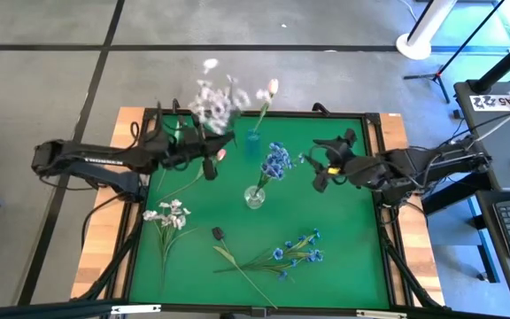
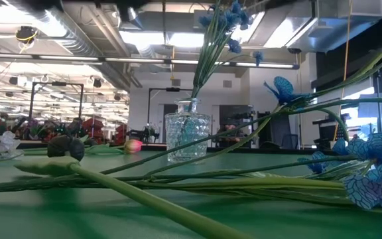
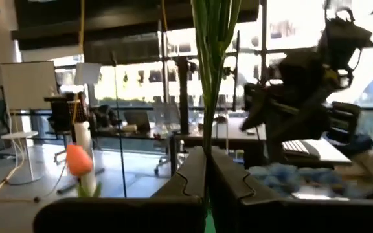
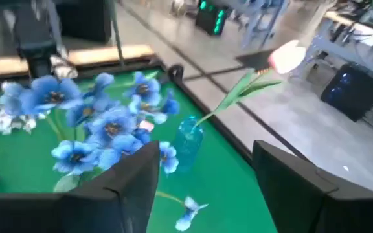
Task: Sort flowers into vase by color
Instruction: Put the right white flowers into the blue vase
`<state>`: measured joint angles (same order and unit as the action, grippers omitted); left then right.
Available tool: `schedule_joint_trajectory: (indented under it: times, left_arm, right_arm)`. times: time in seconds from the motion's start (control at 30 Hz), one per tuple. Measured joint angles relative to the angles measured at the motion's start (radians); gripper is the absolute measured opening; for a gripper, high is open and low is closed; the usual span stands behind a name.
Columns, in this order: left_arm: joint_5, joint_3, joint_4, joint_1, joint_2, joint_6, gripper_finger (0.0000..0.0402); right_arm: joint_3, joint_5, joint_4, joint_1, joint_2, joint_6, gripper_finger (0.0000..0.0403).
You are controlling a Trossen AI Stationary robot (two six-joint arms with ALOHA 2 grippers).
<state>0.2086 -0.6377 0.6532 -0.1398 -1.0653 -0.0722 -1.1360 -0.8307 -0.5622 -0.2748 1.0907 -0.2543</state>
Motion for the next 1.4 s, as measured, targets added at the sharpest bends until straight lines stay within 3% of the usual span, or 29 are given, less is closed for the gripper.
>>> schedule_joint_trajectory:
  times: [0.17, 0.27, 0.43, 0.57, 0.87, 1.4]
  left_arm:
    - [-0.196, 0.042, 0.089, -0.191, -0.021, 0.090, 0.0000]
    - [-0.302, 0.043, 0.132, -0.287, -0.087, 0.143, 0.0000]
    - [-0.419, 0.031, 0.302, -0.387, -0.247, 0.198, 0.0000]
    - [-0.468, -0.017, 0.327, -0.435, -0.360, 0.201, 0.0000]
    - [-0.567, -0.134, 0.329, -0.464, -0.531, 0.195, 0.0000]
    - [-0.532, -0.148, 0.188, -0.467, -0.579, 0.121, 0.0000]
  right_arm:
    - [0.142, -0.096, 0.182, 0.000, -0.139, 0.093, 0.0223]
    - [0.247, -0.092, 0.381, 0.024, -0.230, 0.197, 0.0215]
    - [0.460, 0.160, 0.696, 0.141, -0.336, 0.336, 0.0209]
    - [0.582, 0.321, 0.878, 0.260, -0.389, 0.354, 0.0209]
    - [0.677, 0.448, 0.919, 0.435, -0.400, 0.316, 0.0209]
    - [0.691, 0.477, 0.866, 0.452, -0.399, 0.304, 0.0209]
